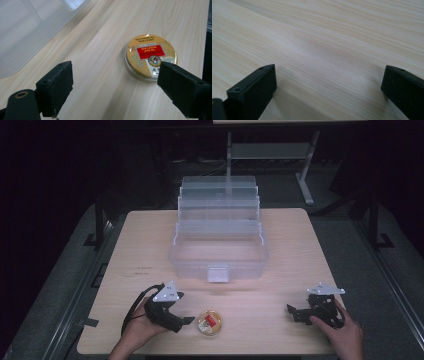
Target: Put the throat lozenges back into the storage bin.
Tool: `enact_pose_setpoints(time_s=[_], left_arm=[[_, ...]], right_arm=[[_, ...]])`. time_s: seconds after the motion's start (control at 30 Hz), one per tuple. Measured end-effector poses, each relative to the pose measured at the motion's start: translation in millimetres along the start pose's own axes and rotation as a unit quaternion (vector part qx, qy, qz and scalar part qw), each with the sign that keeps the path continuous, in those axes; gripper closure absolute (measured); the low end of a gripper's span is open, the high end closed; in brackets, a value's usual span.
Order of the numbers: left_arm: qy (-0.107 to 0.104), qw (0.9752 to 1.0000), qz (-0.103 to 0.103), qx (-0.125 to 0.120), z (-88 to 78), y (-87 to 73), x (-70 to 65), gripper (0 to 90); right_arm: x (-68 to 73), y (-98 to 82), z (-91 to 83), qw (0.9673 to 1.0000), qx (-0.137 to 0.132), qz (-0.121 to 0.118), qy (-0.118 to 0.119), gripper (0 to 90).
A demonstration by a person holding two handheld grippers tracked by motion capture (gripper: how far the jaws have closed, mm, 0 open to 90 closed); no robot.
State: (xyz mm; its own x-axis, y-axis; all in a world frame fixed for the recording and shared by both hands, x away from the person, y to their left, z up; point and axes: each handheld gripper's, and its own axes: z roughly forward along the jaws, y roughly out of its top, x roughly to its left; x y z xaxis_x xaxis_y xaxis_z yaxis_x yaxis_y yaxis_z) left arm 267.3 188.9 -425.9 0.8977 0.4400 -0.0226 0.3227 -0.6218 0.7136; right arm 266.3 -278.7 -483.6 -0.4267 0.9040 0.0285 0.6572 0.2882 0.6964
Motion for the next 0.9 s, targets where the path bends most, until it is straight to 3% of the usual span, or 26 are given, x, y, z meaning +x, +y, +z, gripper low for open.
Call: enact_pose_setpoints(time_s=[0.9], left_arm=[[-0.039, 0.9988, 0.024, 0.015, 24.8, 21.1, -14.6, 12.5]], right_arm=[[0.0, 0.0, 0.0, 1.0000, 0.000, 0.000, 0.000, 0.0]])
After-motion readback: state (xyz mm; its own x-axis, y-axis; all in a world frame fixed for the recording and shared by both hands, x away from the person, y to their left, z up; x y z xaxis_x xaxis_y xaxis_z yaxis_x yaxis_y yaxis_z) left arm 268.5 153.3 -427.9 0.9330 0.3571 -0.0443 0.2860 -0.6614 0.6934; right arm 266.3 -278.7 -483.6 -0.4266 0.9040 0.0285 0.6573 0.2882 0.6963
